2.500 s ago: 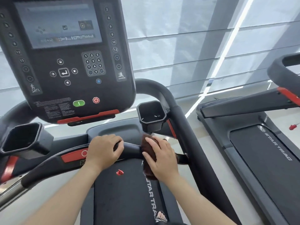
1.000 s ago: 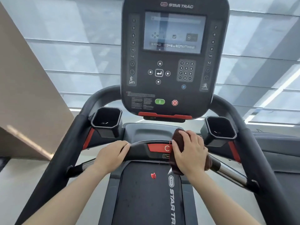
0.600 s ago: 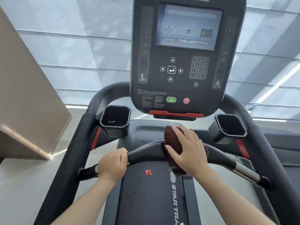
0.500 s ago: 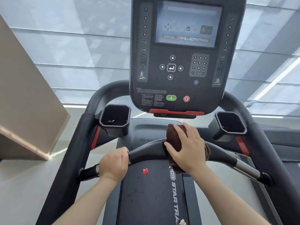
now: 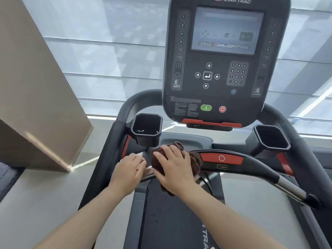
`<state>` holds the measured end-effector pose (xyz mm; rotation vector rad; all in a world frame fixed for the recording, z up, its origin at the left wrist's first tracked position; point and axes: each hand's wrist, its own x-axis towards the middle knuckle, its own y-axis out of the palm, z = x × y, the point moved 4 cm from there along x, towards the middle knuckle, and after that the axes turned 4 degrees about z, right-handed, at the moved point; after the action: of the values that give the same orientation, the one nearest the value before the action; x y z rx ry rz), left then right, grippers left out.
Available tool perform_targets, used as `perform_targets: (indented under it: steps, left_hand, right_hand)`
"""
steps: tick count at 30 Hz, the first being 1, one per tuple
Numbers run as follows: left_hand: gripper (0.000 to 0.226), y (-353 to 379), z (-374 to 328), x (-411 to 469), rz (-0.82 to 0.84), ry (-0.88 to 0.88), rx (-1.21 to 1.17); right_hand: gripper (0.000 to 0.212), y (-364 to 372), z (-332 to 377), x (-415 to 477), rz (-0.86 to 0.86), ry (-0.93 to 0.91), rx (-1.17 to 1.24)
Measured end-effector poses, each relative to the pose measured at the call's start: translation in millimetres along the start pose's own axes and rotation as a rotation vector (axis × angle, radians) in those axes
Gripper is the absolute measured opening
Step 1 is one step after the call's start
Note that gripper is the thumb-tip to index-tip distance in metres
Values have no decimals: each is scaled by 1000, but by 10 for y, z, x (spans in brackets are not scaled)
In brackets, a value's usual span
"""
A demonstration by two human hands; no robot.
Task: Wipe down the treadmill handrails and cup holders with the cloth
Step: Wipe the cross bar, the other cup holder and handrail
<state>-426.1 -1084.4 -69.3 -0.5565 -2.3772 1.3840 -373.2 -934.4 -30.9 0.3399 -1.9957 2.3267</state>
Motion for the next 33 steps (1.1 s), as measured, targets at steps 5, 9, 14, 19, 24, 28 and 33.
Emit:
perform_targets:
  steps: [5, 9, 14, 19, 24, 28, 33]
  left_hand:
    - [10, -300, 481, -461, -122, -175, 186]
    - [35, -252, 606, -595, -86, -266, 179]
    - [46, -240, 726, -520, -101, -365, 3]
    - [46, -247, 711, -540, -114, -368, 16]
    - [42, -283, 731, -576, -155, -375, -39]
    - [43, -285, 734, -571, -156, -381, -31]
    - [43, -283, 727, -564, -155, -386, -48]
  right_hand:
    - [43, 103, 177, 109, 90, -77, 12]
    - [45, 58, 129, 85, 96, -118, -14]
    - [47, 65, 76, 5, 8, -4, -77]
    - [40, 291, 537, 183, 68, -55, -112]
    - [36, 505, 945, 216, 123, -191, -97]
    - [40, 479, 871, 211, 149, -222, -66]
    - [41, 296, 601, 89, 93, -165, -101]
